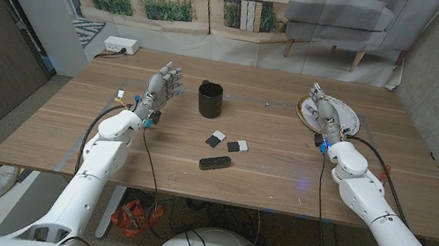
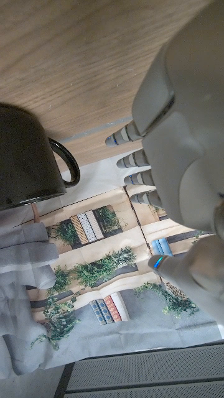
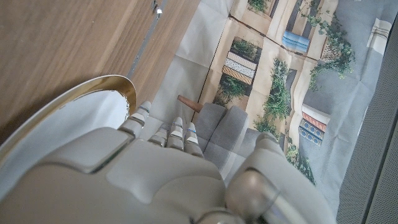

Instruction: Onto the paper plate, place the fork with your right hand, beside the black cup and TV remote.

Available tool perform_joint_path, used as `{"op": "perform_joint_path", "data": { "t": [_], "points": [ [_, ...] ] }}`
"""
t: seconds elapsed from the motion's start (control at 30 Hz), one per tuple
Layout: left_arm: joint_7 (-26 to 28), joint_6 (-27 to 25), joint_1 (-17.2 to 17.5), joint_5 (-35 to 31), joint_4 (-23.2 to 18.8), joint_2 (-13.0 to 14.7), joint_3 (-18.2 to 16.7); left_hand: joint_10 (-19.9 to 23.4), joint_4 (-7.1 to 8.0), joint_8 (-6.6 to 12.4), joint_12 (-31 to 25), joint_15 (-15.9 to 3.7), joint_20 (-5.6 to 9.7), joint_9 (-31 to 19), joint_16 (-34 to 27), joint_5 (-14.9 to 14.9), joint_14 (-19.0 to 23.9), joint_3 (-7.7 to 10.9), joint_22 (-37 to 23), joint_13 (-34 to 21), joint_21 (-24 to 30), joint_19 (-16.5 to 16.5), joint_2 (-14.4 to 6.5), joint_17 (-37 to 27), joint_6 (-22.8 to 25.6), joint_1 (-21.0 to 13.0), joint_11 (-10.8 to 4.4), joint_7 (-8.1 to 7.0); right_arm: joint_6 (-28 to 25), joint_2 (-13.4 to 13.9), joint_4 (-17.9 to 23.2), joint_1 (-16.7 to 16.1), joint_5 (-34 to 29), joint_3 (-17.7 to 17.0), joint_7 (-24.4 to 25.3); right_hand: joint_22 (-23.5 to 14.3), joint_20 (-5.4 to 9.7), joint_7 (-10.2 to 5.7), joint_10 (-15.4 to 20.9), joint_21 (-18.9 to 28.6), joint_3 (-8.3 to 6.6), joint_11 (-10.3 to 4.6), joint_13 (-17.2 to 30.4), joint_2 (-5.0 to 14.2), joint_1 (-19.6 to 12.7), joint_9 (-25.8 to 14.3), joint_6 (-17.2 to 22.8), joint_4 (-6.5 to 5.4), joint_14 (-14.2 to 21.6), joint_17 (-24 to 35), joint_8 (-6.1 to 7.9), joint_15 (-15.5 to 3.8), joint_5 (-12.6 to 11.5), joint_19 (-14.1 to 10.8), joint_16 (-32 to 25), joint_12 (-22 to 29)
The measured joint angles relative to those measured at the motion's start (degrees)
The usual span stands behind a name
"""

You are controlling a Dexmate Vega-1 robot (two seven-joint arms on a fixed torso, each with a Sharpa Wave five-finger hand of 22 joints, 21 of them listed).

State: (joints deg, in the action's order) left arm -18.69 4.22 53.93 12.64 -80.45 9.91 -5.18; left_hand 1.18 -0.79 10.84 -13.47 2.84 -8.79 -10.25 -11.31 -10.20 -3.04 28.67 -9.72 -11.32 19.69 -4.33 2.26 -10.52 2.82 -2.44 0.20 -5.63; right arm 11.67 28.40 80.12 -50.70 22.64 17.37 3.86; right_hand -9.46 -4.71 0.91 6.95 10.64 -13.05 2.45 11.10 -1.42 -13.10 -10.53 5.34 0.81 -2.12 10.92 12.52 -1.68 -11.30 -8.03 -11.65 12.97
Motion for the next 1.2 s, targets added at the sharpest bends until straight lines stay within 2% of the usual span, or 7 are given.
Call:
{"op": "perform_joint_path", "data": {
  "t": [0.13,0.53,0.77,0.9,1.03,1.2],
  "points": [
    [-0.1,0.0,0.0,0.0,0.2,0.0,-0.1,0.0,0.00,0.00,0.0,0.00,0.00,0.0,0.0,0.0,0.0,0.00,0.0,0.0,-0.2,0.0,0.0,0.0,0.0,0.0,0.00,0.00,-0.2,0.5,0.5,0.0,-0.5,0.3,0.6,0.0,0.00,0.00,0.0,0.0,0.00,0.00,0.0,-0.39,-0.4,-0.2,0.0,0.00,0.0,0.0,0.00,0.00,0.0,0.0,0.0,0.0],
    [0.0,0.2,0.1,-0.2,0.2,0.1,-0.3,0.0,0.00,0.00,0.0,0.00,-0.12,0.0,0.0,0.0,0.0,0.00,0.0,-0.2,-0.4,0.1,0.0,0.0,0.0,0.0,0.00,0.00,-1.0,2.1,2.3,0.0,-2.1,1.2,2.5,0.0,0.00,0.00,0.2,0.0,0.04,-0.21,0.0,0.00,-0.9,-0.3,0.0,0.43,0.0,0.0,0.00,0.01,0.0,0.0,0.0,0.0],
    [0.3,0.5,0.4,-0.5,-0.2,0.2,-0.3,0.0,0.01,0.00,0.0,0.00,-0.11,0.0,0.0,0.0,0.0,0.00,0.0,-0.3,-0.5,0.1,0.0,0.0,0.0,0.0,0.00,0.00,-1.6,3.0,3.4,-0.3,-2.9,1.6,3.7,0.0,0.00,-0.23,0.3,0.0,-0.41,-0.34,0.0,0.41,-1.3,-0.3,0.2,0.88,0.0,0.0,0.00,0.02,0.3,0.0,0.0,0.0],
    [0.3,0.7,0.6,-0.6,-0.4,0.3,-0.3,-0.1,0.01,0.00,0.0,0.00,-0.11,0.0,0.0,0.0,0.0,0.00,0.0,-0.3,-0.6,0.1,0.0,0.0,0.0,0.0,0.14,0.00,-2.2,3.6,4.5,-0.7,-3.4,1.8,4.6,0.0,-2.10,-0.72,-0.2,0.0,-0.64,-0.41,0.3,0.86,-2.4,-0.3,0.7,1.59,0.1,0.0,0.00,0.41,0.5,-0.6,0.0,-0.5],
    [0.4,0.8,0.8,-0.7,-0.6,0.3,-0.4,-0.1,0.01,0.00,0.0,0.00,-0.27,0.0,0.0,0.0,0.0,0.00,0.0,-0.3,-0.6,0.3,0.0,0.0,0.0,0.0,0.14,0.00,-2.8,4.0,5.2,-1.0,-3.8,1.9,5.5,0.0,-2.29,-0.72,-0.2,0.0,-0.98,-0.41,0.3,1.20,-2.7,-0.3,0.7,1.93,0.1,0.0,-0.01,0.57,0.5,-0.6,0.0,-0.5],
    [0.6,1.0,1.1,-1.0,-1.1,0.3,-0.4,-0.1,0.01,0.00,0.0,0.00,-0.32,0.0,0.0,0.0,0.0,0.00,0.0,-0.3,-0.9,0.3,0.0,0.0,0.0,0.0,0.14,0.00,-3.3,4.8,6.3,-1.5,-4.4,2.0,6.5,0.0,-1.83,-0.72,-0.2,0.0,-1.29,-0.41,0.3,1.05,-3.3,-0.3,0.7,2.23,0.1,0.0,-0.01,0.57,0.5,-0.6,0.0,-0.5]
  ]
}}
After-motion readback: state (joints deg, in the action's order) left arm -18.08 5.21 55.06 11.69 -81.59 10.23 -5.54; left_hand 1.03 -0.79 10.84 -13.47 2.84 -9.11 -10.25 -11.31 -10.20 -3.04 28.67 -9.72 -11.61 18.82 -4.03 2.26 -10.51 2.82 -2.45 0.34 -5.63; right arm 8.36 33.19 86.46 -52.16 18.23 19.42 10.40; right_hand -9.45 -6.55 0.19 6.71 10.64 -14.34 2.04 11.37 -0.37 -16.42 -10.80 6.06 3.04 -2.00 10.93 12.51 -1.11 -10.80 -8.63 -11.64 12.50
